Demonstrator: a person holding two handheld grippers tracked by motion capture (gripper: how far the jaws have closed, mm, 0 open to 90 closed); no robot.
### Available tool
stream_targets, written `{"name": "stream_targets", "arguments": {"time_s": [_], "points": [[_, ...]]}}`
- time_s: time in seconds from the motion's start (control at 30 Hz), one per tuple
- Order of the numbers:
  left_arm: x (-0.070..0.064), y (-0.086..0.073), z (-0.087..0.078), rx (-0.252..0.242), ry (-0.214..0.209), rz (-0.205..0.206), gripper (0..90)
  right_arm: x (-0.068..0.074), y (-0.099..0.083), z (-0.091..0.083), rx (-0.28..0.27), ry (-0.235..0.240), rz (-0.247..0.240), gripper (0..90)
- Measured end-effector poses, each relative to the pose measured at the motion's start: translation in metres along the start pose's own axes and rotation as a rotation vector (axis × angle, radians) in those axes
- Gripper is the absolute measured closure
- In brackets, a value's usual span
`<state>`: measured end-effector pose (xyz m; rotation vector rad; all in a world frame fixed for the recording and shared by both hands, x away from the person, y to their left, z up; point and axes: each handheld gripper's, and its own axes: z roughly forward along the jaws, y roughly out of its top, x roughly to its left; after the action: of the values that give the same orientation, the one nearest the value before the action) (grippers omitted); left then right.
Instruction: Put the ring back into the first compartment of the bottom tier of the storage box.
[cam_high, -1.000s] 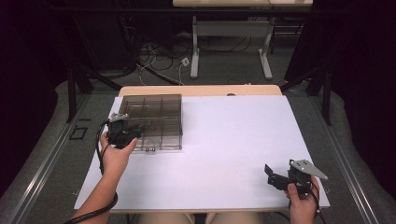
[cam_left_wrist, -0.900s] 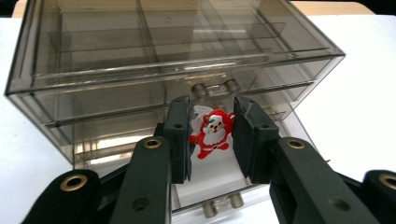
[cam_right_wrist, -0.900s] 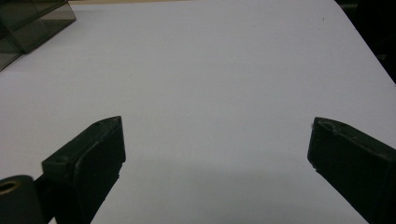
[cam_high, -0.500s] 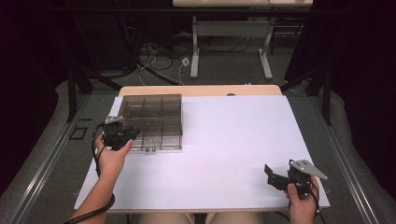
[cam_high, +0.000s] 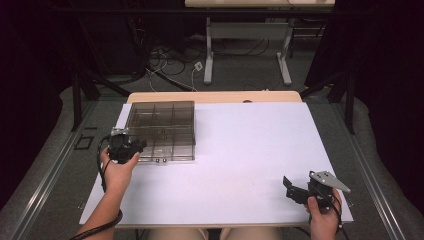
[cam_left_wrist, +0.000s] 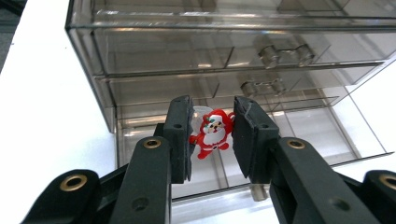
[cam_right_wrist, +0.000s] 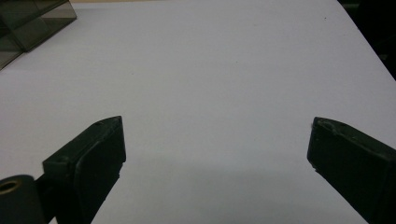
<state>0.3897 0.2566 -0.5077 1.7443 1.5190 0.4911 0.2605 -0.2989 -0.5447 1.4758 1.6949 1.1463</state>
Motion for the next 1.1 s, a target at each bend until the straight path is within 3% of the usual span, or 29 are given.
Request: {"name": "stream_targets", "arguments": {"time_s": [0.3, 0.93, 1.1], "points": [[0.009, -0.007, 0.006, 0.023, 0.023, -0.021, 67.6, 0.000, 0.000, 0.000, 0.003, -0.003, 0.000, 4.2], [0.013, -0.020, 0.021, 0.057, 0.052, -0.013, 65.6, 0.000, 0.000, 0.000, 0.008, -0.002, -0.003, 4.3], [0.013, -0.019, 0.019, 0.050, 0.042, -0.011, 57.4, 0.000, 0.000, 0.000, 0.007, -0.004, -0.004, 4.4]]}}
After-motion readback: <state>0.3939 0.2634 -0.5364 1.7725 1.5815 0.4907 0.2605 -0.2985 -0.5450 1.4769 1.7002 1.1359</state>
